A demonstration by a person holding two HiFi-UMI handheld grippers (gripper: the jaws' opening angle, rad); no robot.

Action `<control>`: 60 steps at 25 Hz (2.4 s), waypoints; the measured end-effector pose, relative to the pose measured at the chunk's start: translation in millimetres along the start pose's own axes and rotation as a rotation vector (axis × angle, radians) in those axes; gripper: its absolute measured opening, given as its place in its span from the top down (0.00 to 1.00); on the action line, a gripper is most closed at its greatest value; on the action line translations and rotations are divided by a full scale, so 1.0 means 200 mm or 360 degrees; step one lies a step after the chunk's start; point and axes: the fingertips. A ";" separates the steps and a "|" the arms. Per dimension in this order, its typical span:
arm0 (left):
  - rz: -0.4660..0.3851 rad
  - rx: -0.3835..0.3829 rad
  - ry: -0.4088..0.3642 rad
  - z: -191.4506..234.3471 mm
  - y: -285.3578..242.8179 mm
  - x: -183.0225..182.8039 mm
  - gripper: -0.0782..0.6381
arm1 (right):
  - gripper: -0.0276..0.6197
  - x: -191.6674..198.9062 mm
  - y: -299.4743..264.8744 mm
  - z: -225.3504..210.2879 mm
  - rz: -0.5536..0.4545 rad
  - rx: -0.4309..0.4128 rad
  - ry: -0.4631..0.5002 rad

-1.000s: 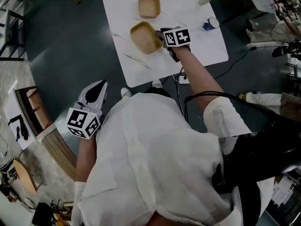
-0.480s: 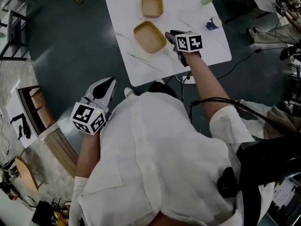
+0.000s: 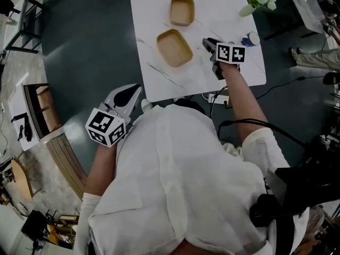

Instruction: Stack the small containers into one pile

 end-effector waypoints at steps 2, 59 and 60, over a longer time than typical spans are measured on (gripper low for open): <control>-0.0010 -0.0043 0.0010 -0.02 -0.04 -0.03 0.88 | 0.82 -0.05 -0.06 -0.06 -0.0002 -0.0027 -0.0023; -0.0090 -0.0339 0.0097 -0.08 -0.13 -0.10 0.88 | 0.93 -0.37 -0.21 -0.30 -0.0098 -0.0164 -0.0318; -0.0087 -0.0323 0.0092 -0.07 -0.13 -0.11 0.88 | 0.93 -0.37 -0.20 -0.28 -0.0104 -0.0167 -0.0316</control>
Point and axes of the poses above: the fingertips, and each gripper's own axes: y backward along the fingers, z to its left, x out of its underside, and after that the axes turned 4 degrees about y, right-handed
